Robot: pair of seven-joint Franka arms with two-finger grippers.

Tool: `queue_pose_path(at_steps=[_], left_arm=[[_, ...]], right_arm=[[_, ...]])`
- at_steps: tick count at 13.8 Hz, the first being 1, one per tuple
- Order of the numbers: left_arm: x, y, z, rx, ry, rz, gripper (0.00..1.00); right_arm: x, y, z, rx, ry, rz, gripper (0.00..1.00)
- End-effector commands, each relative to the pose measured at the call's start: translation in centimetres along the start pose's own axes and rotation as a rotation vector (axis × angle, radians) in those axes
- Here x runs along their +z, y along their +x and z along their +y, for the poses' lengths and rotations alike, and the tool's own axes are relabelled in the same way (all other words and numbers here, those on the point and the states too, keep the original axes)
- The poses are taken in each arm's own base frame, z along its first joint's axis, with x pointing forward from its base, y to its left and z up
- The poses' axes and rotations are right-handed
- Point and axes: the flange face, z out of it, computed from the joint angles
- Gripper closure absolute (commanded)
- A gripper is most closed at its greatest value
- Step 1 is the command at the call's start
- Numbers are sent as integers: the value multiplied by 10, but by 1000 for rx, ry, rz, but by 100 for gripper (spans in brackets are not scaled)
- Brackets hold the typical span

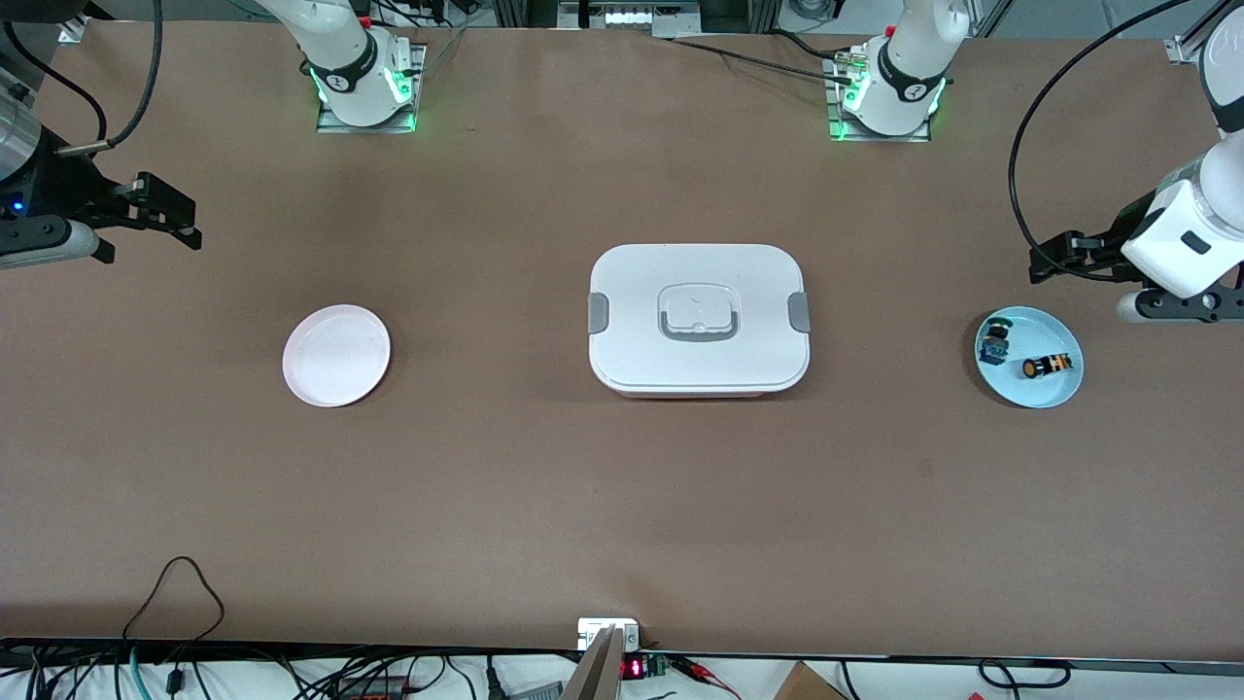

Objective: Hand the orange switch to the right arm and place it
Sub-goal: 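Lower the left gripper onto the orange switch on the blue plate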

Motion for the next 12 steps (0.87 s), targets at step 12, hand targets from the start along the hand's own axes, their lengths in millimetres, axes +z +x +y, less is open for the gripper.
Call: queue_pose_path(at_steps=[12], left_arm=[[173,56,-190,-208,-50,-94,6]], right_arm=[[-4,-1,-2,-15,-14,9,0]])
